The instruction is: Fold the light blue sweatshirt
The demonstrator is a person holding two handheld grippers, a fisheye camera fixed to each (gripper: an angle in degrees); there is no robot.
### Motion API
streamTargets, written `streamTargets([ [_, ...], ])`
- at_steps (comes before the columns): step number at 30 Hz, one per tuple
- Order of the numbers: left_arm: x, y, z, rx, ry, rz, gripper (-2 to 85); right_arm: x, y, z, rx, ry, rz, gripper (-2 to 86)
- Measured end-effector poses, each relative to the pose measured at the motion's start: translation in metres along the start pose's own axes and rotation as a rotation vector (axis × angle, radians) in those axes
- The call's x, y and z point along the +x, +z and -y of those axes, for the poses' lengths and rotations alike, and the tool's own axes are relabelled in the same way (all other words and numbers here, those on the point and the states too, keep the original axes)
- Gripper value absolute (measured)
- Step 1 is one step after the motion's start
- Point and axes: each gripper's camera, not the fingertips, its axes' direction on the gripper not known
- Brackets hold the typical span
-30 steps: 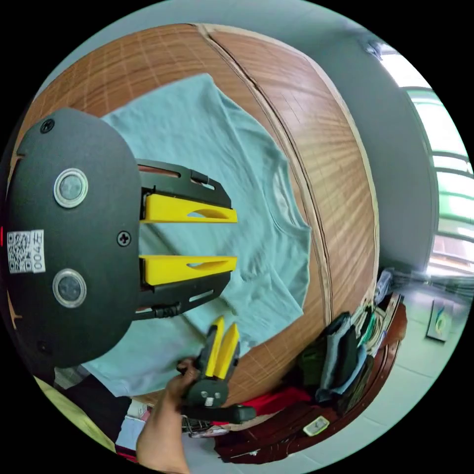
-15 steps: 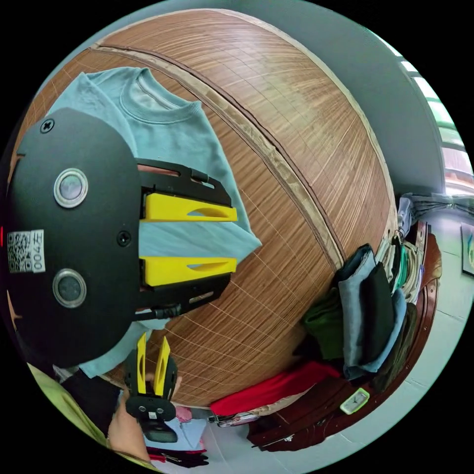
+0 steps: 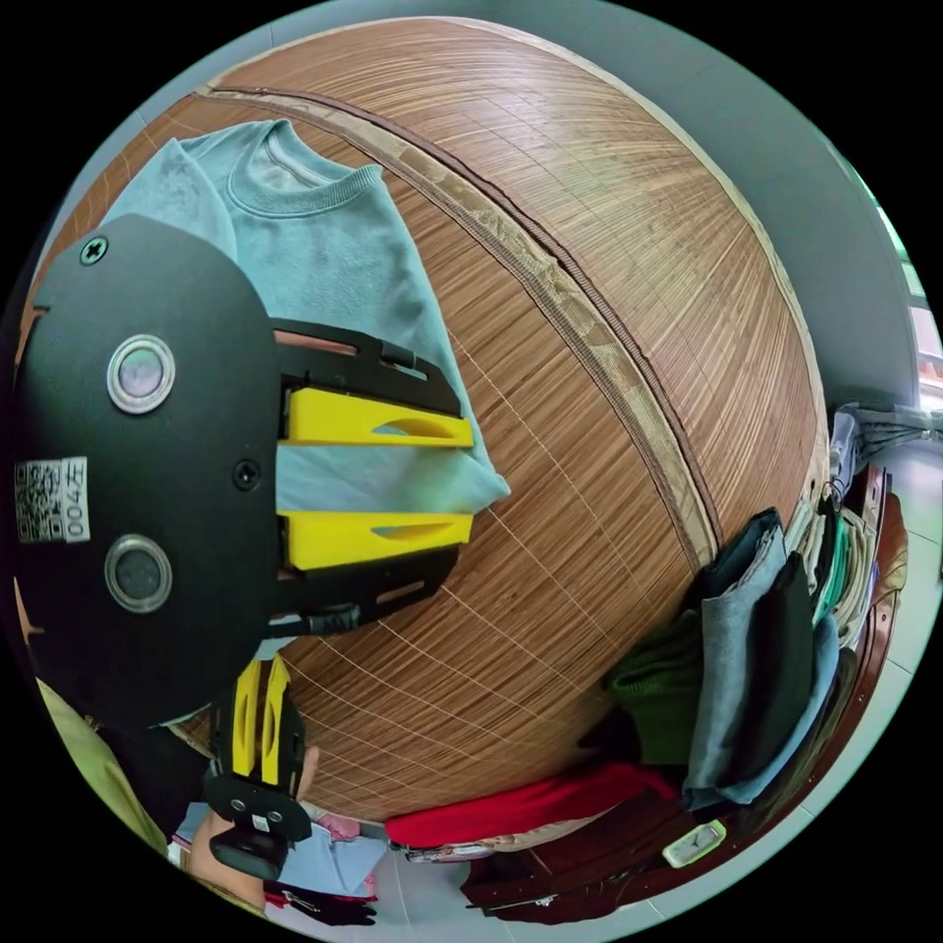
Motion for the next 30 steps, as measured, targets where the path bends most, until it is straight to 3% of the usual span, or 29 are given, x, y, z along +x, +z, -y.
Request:
streamTargets([
  [7,-0.012,0.011,0.003,0.044,-0.097,0.008,3.2,-0.013,0.017,-0.027,-0.023,-0.001,-0.119,-0.3],
  [11,-0.019,0.013,0.002,0.069,-0.195,-0.019,2.9,-0.004,0.007,-0.027,-0.024,0.085,-0.092,0.0],
  [14,-0.018,0.003,-0.004,0.097,-0.156,-0.036,3.0,-0.010,-0.016,-0.027,0.073,0.098,-0.082,3.1],
  [18,-0.022,-0.023,-0.028,0.161,-0.154,-0.087,3.3,-0.012,-0.004,-0.013,0.051,0.099,-0.036,7.5],
  [24,-0.013,-0.055,-0.146,0.149,-0.198,-0.053,2.8,-0.046,0.005,-0.018,0.037,0.080,0.042,8.2],
  [30,0.012,-0.056,-0.298,-0.038,-0.338,0.049,2.8,-0.118,0.034,-0.028,-0.042,0.024,0.091,8.5],
])
